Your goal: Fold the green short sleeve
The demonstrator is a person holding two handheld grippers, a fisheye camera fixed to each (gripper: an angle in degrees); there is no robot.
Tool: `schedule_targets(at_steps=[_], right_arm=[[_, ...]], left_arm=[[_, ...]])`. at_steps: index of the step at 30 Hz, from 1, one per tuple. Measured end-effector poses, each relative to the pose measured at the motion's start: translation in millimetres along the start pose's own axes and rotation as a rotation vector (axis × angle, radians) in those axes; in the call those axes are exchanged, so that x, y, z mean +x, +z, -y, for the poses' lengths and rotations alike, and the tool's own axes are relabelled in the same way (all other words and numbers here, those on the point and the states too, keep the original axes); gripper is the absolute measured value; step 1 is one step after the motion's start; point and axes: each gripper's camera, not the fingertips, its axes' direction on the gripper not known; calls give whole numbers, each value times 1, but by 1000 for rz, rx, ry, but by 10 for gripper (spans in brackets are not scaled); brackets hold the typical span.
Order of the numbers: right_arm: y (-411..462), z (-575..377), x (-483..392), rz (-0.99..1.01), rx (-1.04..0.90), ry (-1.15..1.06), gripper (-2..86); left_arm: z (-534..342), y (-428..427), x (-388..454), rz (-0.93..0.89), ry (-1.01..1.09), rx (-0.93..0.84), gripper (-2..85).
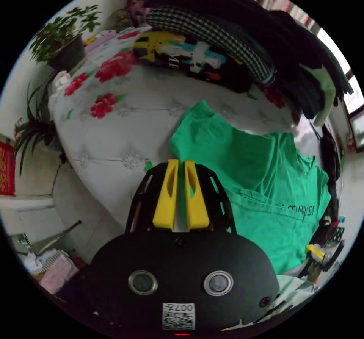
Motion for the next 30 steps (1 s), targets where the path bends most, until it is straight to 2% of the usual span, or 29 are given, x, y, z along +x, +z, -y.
schedule_targets(at_steps=[2,5,7,12,17,21,25,27,30], right_arm=[[-3,-6,3,-5,18,15,-3],[-2,-18,11,26,35,61,-3],[2,-25,17,57,30,89,-3],[-1,-32,24,96,52,121,-3],[-6,-31,27,120,71,126,-3],[-9,-29,25,120,58,108,-3],[-17,-28,26,112,67,98,-4],[-25,-29,28,102,74,102,-4],[-36,-36,34,96,89,121,-3]], left_arm=[[-24,-15,-43,-73,-171,88,15],[-56,-6,-88,-212,-321,87,28],[-68,-4,-102,-274,-344,110,47],[-89,-31,-122,-268,-370,188,79],[-117,-18,-134,-407,-476,130,81],[-111,-15,-120,-432,-440,117,60],[-95,-10,-106,-512,-441,86,0],[-91,-31,-91,-508,-373,178,-5],[-86,-68,-37,-445,-102,236,-7]])
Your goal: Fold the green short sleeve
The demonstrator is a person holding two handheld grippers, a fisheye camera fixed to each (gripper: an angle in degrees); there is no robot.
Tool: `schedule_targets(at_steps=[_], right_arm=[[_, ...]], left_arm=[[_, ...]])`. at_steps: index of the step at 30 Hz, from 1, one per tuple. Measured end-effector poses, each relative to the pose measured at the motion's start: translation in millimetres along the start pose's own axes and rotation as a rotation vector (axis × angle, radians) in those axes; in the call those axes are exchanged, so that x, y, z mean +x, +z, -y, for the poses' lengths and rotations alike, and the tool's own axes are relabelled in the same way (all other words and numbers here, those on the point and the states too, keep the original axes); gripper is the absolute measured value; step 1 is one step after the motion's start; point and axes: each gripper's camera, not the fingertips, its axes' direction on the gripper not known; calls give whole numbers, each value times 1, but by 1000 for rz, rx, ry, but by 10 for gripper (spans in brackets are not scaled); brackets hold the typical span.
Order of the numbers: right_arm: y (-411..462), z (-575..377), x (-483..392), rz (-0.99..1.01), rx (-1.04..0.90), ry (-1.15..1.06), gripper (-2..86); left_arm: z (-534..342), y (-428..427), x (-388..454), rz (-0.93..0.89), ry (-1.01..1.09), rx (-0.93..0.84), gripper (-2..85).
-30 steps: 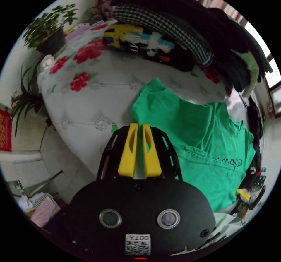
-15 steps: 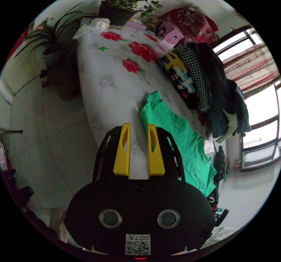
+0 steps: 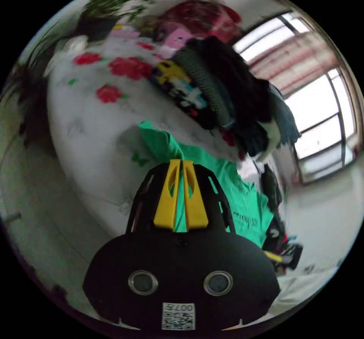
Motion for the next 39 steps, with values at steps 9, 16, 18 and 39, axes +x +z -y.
schedule_targets(at_steps=[9,16,18,39], right_arm=[[-23,-7,22,93,50,65,-2],[-47,-12,49,134,90,133,-1],[-54,-15,61,165,108,168,-1],[-189,-29,246,105,553,630,39]], left_arm=[[-95,60,156,102,714,-353,8],[-97,42,172,-1,618,-269,60],[-95,45,170,76,559,-240,65],[-150,88,274,118,711,-472,57]])
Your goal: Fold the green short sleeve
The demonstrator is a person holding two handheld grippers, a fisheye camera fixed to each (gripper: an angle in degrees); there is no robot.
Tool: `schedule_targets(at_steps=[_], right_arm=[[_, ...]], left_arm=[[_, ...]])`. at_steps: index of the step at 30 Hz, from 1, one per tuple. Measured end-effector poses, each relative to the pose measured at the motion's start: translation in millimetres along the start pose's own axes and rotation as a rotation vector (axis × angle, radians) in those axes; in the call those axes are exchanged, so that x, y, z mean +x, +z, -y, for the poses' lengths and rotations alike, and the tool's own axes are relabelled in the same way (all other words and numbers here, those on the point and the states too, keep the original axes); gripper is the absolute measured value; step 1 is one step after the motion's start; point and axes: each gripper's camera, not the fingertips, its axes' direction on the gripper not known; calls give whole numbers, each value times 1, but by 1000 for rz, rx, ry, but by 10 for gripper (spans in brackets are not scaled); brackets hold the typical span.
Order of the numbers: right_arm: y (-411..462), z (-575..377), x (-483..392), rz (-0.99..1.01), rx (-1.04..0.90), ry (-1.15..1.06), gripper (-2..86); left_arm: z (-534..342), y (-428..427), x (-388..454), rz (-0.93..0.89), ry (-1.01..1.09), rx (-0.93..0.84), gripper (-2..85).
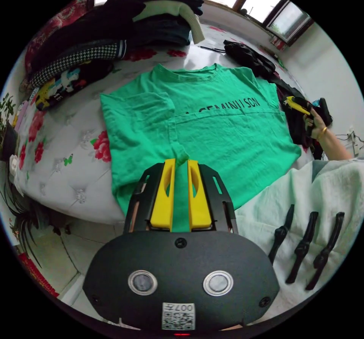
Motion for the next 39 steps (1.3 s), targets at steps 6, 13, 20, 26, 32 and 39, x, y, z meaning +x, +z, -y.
schedule_targets(at_steps=[6,13,20,26,32,39], right_arm=[[24,53,5,-218,-73,-49,32],[56,56,-1,-337,-163,-114,9],[-6,53,-47,-13,16,-263,-2],[18,-21,-204,47,-197,-885,0],[139,-126,-248,42,-530,-962,18],[108,-152,-215,19,-483,-793,55]], left_arm=[[14,0,18,15,-4,-39,59],[19,0,14,-13,-128,-49,56],[24,6,8,-21,-178,-63,53],[25,6,-4,-37,-195,-45,52],[13,-3,-25,-64,-241,12,52],[-40,-31,-62,148,-410,75,59]])
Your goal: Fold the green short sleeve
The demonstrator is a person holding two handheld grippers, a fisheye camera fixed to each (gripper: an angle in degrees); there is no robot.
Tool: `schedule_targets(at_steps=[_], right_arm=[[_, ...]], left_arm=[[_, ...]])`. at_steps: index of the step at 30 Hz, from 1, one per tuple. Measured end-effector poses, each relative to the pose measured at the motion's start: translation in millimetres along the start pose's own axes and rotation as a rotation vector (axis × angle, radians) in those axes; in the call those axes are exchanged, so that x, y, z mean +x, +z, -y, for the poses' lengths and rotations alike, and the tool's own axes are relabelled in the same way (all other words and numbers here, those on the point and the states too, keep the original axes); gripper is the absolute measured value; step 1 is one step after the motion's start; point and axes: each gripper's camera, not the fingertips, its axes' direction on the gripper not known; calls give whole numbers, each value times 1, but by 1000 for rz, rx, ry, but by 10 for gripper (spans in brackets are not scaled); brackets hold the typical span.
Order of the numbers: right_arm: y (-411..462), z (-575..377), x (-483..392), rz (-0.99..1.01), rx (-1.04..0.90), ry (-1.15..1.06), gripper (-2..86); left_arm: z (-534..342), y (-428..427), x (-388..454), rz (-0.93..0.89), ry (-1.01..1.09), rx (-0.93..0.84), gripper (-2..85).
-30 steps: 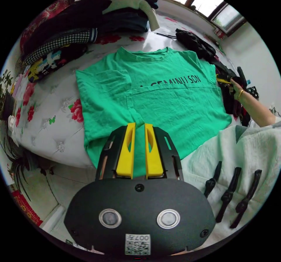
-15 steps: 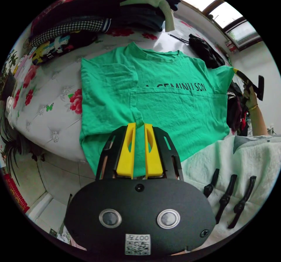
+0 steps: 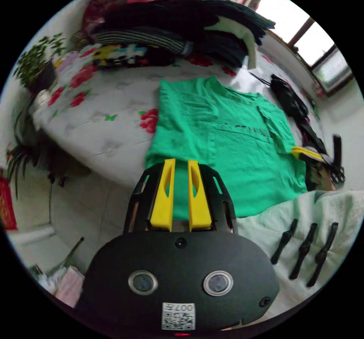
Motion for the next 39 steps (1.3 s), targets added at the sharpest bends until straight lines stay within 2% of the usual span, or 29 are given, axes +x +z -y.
schedule_targets(at_steps=[2,6,9,12,14,16,18,20,22,26,27,31,33,37,39], right_arm=[[-27,-30,13,-69,50,87,63],[-60,-119,53,-214,32,348,84],[-59,-169,68,-239,-38,476,97],[-41,-186,77,-192,-101,503,99],[-27,-182,81,-175,-140,485,89],[-21,-173,83,-186,-164,460,70],[-22,-162,87,-204,-189,417,39],[-29,-157,93,-168,-186,398,22],[-44,-153,101,-92,-169,378,12],[-113,-138,140,218,98,422,4],[-132,-131,154,305,185,432,4],[-171,-93,195,455,386,443,10],[-183,-55,221,483,479,467,21],[-170,-2,258,405,529,560,61],[-147,11,276,315,477,628,80]], left_arm=[[-18,-5,-30,38,-70,3,68],[-41,10,-67,-52,-128,-97,104],[-50,30,-81,-114,-135,-168,135],[-45,55,-83,-141,-93,-231,138],[-35,82,-82,-87,-58,-375,108],[-27,93,-81,-59,-7,-442,15],[-21,93,-83,-80,76,-445,0],[-11,81,-95,-187,151,-416,-7],[0,62,-116,-323,133,-349,-8],[38,18,-183,-770,2,-86,-9],[44,15,-190,-804,-6,-57,-9],[101,14,-227,-877,-81,79,-8],[131,22,-238,-843,-173,111,-6],[186,46,-246,-699,-356,211,28],[195,54,-247,-636,-403,245,56]])
